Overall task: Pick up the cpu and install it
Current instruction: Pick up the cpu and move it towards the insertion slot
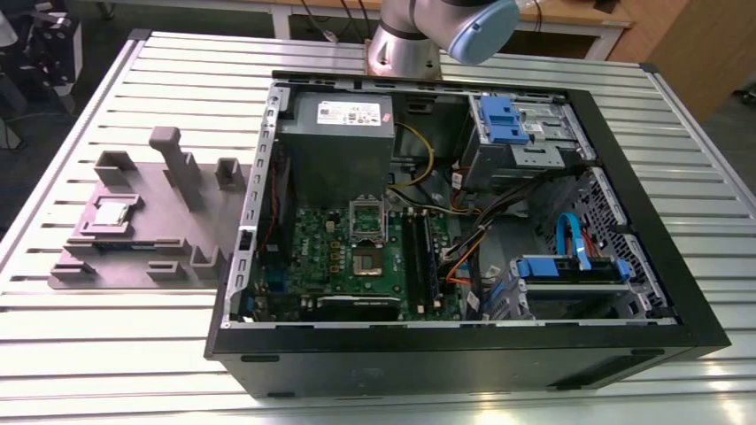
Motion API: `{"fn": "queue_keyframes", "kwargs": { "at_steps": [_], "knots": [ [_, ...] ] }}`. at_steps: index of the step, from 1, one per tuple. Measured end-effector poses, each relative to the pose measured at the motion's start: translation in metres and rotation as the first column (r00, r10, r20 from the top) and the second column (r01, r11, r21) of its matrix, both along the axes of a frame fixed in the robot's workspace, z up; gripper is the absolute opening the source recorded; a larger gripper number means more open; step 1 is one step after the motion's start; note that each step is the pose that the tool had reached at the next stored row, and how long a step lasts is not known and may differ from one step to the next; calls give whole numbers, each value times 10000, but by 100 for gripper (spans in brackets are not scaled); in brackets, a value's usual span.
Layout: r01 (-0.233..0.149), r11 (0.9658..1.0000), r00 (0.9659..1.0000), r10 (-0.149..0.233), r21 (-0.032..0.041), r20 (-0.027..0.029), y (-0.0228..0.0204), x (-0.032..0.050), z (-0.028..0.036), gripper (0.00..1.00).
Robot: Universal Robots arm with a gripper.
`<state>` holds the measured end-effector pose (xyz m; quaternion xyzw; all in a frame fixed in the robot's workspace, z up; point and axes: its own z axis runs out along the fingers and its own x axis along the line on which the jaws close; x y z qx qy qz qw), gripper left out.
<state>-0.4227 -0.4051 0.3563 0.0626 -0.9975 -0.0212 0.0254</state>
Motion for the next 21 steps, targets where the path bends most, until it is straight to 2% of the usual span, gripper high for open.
{"fn": "queue_keyframes", "kwargs": {
  "at_steps": [6, 9, 13, 14, 16, 17, 21],
  "knots": [
    [-3, 10000, 10000, 3, 4, -19, -79, 0, -78, 49],
    [6, 10000, 10000, -6, 13, -15, -86, -1, -128, 49],
    [575, 9983, 9983, -575, 14, -5, -87, -1, -173, 49],
    [674, 9977, 9977, -674, 16, 10, -87, -1, -183, 49],
    [679, 9977, 9977, -679, 20, 88, -88, 0, -201, 49],
    [680, 9977, 9976, -680, 21, 110, -87, 0, -206, 49],
    [680, 9977, 9976, -680, 25, 121, -87, -1, -209, 49]
  ]
}}
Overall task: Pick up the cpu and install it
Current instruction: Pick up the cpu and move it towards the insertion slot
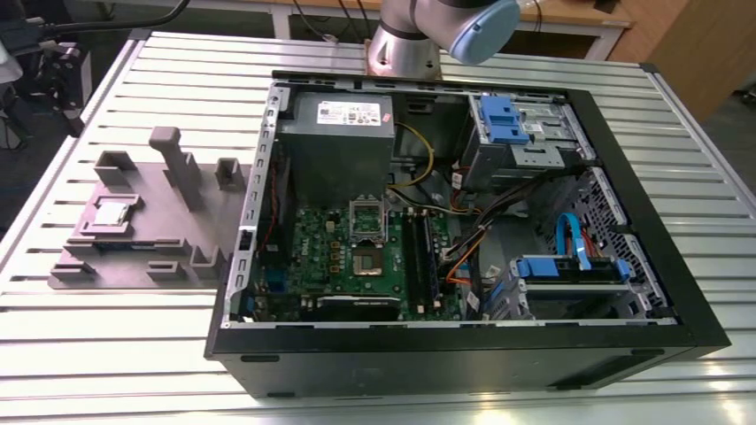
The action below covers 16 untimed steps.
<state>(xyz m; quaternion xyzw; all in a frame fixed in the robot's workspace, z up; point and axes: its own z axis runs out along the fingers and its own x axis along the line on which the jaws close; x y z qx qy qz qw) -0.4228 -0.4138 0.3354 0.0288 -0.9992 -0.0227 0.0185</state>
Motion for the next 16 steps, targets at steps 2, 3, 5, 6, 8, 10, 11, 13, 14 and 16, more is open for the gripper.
{"fn": "queue_keyframes", "kwargs": {
  "at_steps": [2, 3, 5, 6, 8, 10, 11, 13, 14, 16],
  "knots": [
    [0, 10000, 10000, 0, 0, 0, 0, 0, 0, 49],
    [0, 10000, 10000, 0, 0, 0, 0, 0, 0, 49],
    [0, 10000, 10000, 0, 0, 0, 0, 0, 0, 49],
    [0, 10000, 10000, 0, 0, 1, 0, 0, 0, 49],
    [0, 10000, 10000, 0, 1, 1, 0, 0, 0, 49],
    [2, 10000, 10000, -2, 22, 0, 0, -1, 0, 49],
    [1, 10000, 10000, -1, 44, 0, -1, -1, 0, 49],
    [0, 9999, 10000, 0, 100, 1, -5, 0, -2, 49],
    [1, 9999, 10000, -1, 106, 1, -6, 0, -2, 49],
    [2, 9999, 10000, -2, 107, 1, -8, 0, -3, 49]
  ]
}}
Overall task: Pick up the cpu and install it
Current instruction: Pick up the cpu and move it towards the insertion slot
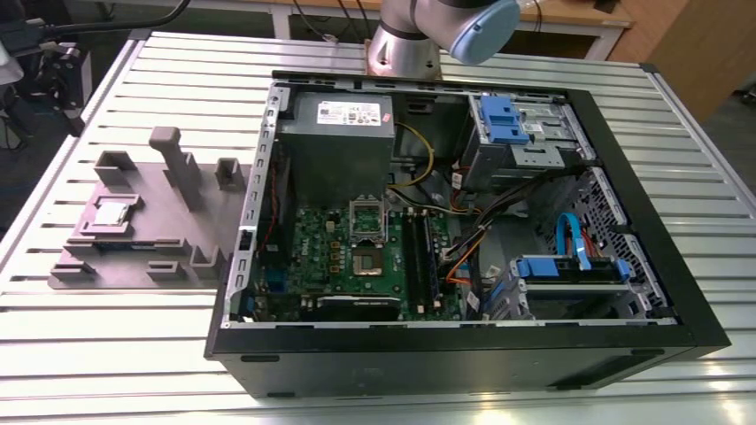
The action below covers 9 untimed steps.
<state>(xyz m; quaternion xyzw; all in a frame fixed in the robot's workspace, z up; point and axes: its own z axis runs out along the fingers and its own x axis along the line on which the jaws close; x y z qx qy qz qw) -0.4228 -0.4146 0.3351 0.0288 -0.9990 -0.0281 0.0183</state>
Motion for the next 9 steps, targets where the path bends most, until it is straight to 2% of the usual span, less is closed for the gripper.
{"fn": "queue_keyframes", "kwargs": {
  "at_steps": [9],
  "knots": [
    [-1, 10000, 10000, 1, 0, -1, -1, 0, -17, 49]
  ]
}}
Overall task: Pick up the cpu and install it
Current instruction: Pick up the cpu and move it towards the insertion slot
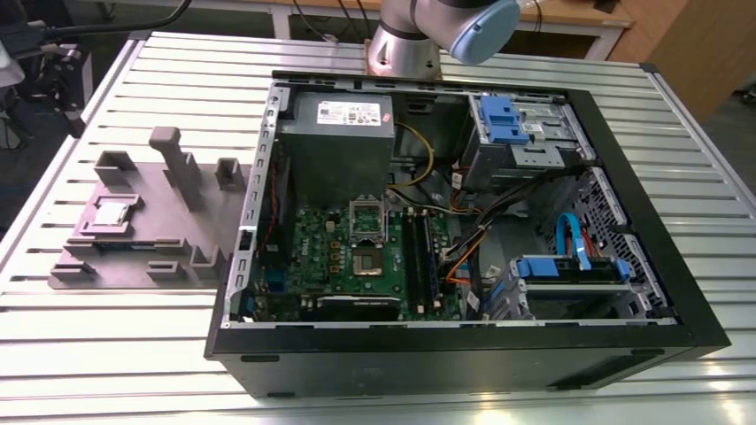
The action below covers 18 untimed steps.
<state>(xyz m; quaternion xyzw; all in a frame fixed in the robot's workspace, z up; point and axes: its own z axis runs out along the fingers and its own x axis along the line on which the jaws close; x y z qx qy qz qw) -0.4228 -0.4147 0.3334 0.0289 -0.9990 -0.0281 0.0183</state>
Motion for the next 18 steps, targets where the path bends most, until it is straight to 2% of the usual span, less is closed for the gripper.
{"fn": "queue_keyframes", "kwargs": {
  "at_steps": [5, 7, 12, 18],
  "knots": [
    [-1, 10000, 10000, 1, 0, 1, 0, 0, -10, 49],
    [0, 10000, 10000, 0, 20, 0, 0, 0, -52, 49],
    [0, 10000, 10000, 0, 21, 1, 0, 0, -59, 49],
    [0, 10000, 10000, 0, 20, -10, -21, 0, -88, 49]
  ]
}}
